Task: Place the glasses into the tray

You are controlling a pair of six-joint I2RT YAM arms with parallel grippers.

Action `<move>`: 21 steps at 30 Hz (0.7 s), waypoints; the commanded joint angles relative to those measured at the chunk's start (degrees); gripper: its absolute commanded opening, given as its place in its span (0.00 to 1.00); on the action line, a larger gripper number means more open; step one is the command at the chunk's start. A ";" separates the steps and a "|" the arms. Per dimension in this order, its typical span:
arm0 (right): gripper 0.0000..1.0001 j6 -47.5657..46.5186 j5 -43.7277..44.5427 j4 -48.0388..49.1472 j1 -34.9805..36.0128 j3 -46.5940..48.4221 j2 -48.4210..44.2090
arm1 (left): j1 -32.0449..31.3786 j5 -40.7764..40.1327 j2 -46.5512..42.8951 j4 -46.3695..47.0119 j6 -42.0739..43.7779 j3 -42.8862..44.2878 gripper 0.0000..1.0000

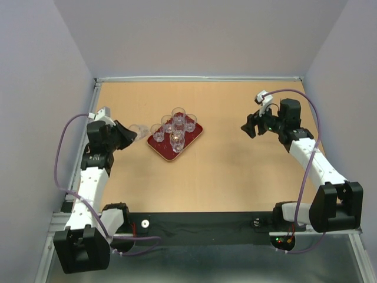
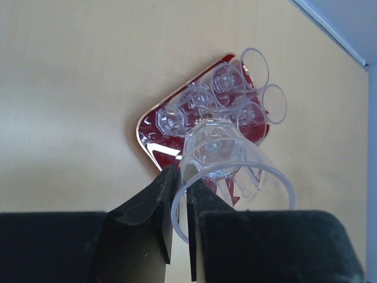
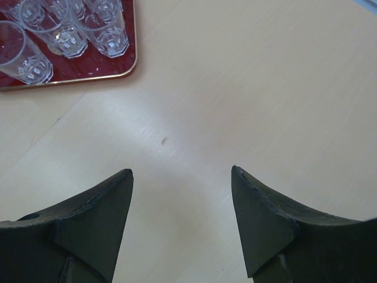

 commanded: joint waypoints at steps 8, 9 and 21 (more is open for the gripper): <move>0.73 -1.21 -0.81 2.09 -0.63 -0.92 -1.43 | -8.82 1.24 -3.13 4.27 -6.61 -8.69 0.00; 0.73 -1.12 -0.81 2.09 -0.63 -0.92 -1.34 | -9.97 -0.16 -2.78 4.71 -7.14 -8.78 0.00; 0.73 -1.56 -0.54 2.09 -0.72 -1.01 -1.52 | -19.21 -10.63 4.69 7.00 -9.78 -6.15 0.00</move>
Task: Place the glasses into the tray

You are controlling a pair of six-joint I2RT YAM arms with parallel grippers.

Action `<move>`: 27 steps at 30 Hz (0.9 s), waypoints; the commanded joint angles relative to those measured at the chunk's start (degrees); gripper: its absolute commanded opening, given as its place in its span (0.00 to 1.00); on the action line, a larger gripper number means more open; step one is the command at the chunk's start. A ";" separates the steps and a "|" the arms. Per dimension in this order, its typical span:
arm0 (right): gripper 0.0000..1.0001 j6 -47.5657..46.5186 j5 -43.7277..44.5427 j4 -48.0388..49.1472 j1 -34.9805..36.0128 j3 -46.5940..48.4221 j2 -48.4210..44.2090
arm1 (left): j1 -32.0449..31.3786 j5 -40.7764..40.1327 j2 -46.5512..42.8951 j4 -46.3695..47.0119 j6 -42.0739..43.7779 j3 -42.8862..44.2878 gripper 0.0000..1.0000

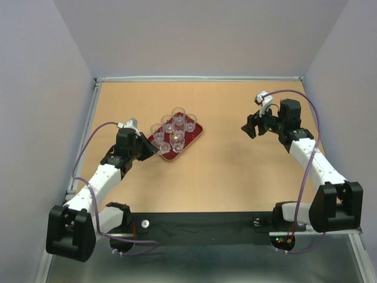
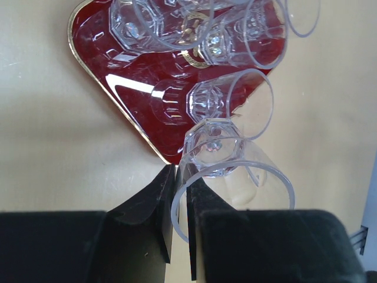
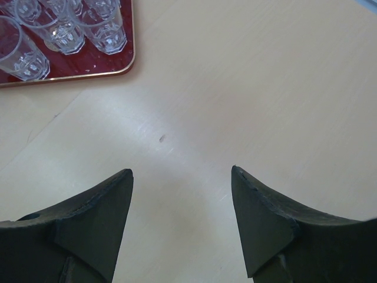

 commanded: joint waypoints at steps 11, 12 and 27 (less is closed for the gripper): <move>0.73 -0.86 -0.61 2.11 -0.54 -0.77 -1.59 | -1.97 -7.52 5.33 3.33 -0.27 4.37 0.04; 0.73 -0.86 -0.44 2.11 -0.54 -0.68 -1.59 | -2.15 -7.78 5.50 3.42 -0.18 4.38 0.04; 0.73 -0.86 -0.70 2.11 -0.98 -0.77 -1.76 | -2.76 -9.10 11.13 5.00 1.22 5.87 0.12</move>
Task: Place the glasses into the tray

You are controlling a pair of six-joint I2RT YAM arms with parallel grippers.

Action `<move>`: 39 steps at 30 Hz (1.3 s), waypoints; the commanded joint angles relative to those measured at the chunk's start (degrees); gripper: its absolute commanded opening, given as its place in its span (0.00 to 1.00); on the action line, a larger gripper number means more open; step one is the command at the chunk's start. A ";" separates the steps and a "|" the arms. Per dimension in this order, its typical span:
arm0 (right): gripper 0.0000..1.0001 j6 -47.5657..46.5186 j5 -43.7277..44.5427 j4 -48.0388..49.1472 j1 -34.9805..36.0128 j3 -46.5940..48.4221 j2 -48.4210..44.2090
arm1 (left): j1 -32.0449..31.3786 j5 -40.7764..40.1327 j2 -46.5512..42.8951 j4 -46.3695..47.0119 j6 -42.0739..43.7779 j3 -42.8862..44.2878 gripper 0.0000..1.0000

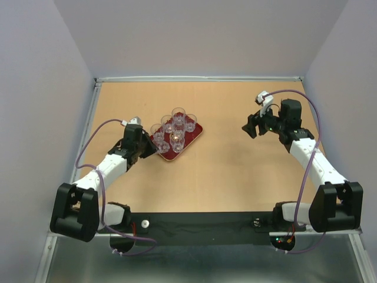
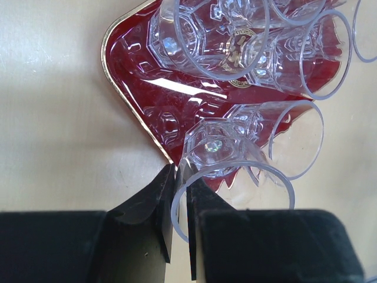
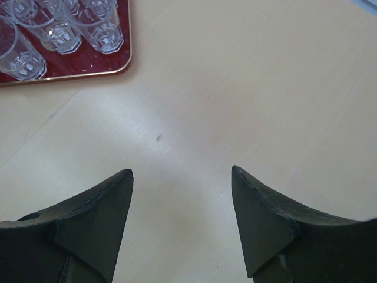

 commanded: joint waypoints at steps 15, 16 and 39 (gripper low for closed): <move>0.73 -0.47 -0.78 2.09 -0.87 -0.77 -1.94 | -0.58 -2.20 3.52 4.64 1.58 2.92 0.26; 0.73 -0.47 -0.78 2.18 -0.87 -0.77 -1.94 | -0.58 -2.20 3.52 4.64 1.66 3.01 0.27; 0.73 -0.29 -1.22 2.18 -1.40 -0.86 -2.11 | -0.58 -1.15 1.50 2.62 2.89 4.94 0.41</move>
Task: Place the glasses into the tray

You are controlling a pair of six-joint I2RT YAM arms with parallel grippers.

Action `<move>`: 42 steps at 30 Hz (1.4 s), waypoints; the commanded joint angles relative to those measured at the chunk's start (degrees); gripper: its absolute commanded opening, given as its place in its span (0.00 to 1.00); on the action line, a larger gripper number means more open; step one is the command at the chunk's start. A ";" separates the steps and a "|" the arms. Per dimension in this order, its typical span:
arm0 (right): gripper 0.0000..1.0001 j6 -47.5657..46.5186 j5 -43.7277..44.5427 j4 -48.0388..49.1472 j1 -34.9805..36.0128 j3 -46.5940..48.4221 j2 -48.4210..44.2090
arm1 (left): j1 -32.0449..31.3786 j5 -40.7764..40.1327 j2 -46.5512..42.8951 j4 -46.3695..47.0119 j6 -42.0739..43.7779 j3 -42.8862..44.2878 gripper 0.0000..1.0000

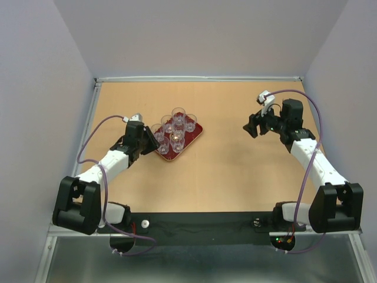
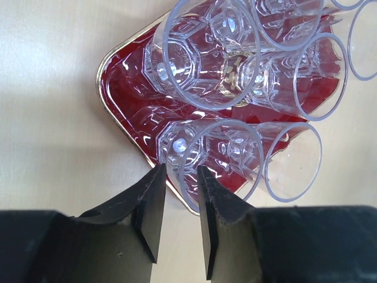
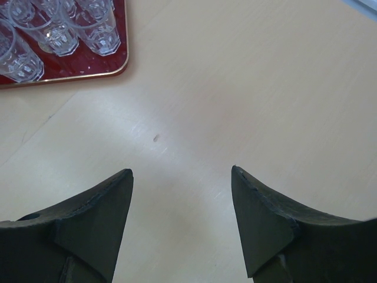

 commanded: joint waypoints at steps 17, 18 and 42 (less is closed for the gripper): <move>0.73 -0.47 1.56 2.09 -2.28 -0.86 -3.37 | -0.12 -6.75 -22.98 -10.27 10.45 8.68 0.82; 0.73 0.05 1.74 2.09 -2.28 -0.77 -3.63 | -0.20 -7.71 -24.05 -10.44 11.59 8.86 0.84; 1.00 22.56 46.64 5.87 -4.66 -4.11 -14.88 | -0.03 -28.91 -51.92 -2.09 31.64 0.43 0.99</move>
